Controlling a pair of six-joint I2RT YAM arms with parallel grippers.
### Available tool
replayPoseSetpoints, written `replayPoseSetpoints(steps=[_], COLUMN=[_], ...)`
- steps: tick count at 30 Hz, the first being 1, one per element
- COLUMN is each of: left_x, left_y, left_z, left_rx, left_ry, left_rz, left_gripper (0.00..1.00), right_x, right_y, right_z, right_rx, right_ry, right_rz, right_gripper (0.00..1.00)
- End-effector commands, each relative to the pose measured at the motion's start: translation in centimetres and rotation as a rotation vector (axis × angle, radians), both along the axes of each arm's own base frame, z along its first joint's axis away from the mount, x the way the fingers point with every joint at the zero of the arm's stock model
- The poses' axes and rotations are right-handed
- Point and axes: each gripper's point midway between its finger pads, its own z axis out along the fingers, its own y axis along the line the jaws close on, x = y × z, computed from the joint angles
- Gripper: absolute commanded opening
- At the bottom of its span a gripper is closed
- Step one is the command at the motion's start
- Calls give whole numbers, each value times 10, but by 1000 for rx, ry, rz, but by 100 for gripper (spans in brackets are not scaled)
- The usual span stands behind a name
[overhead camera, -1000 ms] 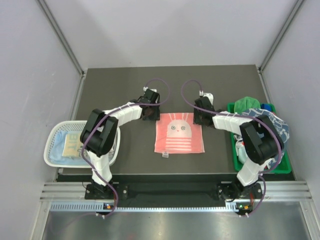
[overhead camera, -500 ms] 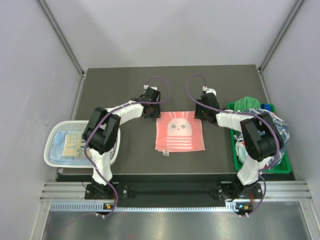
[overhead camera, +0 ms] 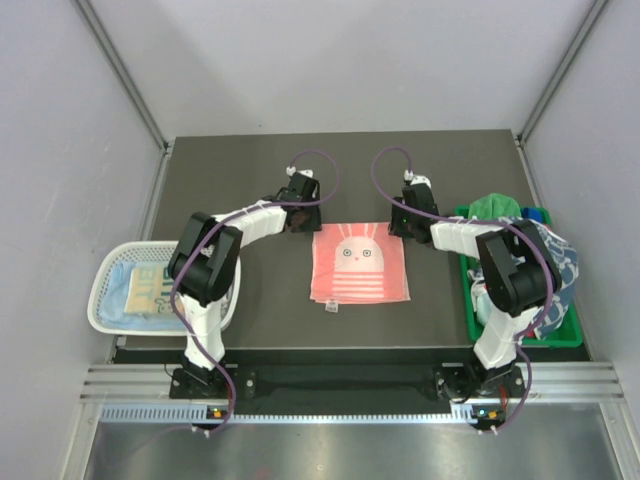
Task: Fold and stack the towels
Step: Fold the towel
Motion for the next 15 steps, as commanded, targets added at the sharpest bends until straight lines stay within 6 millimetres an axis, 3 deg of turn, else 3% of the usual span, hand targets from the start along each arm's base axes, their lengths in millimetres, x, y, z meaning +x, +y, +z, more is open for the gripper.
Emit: replayPoseSetpoints(steps=[1,5,9,15], left_x=[5,4,3,1], left_y=[-5,-6,-6,-6], left_z=[-11,-15,-19,-19], left_rx=[-26,-31,-35,-39], left_ry=[20,31,41,44], left_rz=[1,0,6,10], left_gripper=[44,41,27,14], right_x=[15,14,13,12], right_y=[1,0,1,3], right_z=[6,4,1,3], right_rx=[6,10,16,23], right_ry=[-31,-21,-12,-8], right_rz=[2,-8,-12,-8], right_gripper=[40,34,28,18])
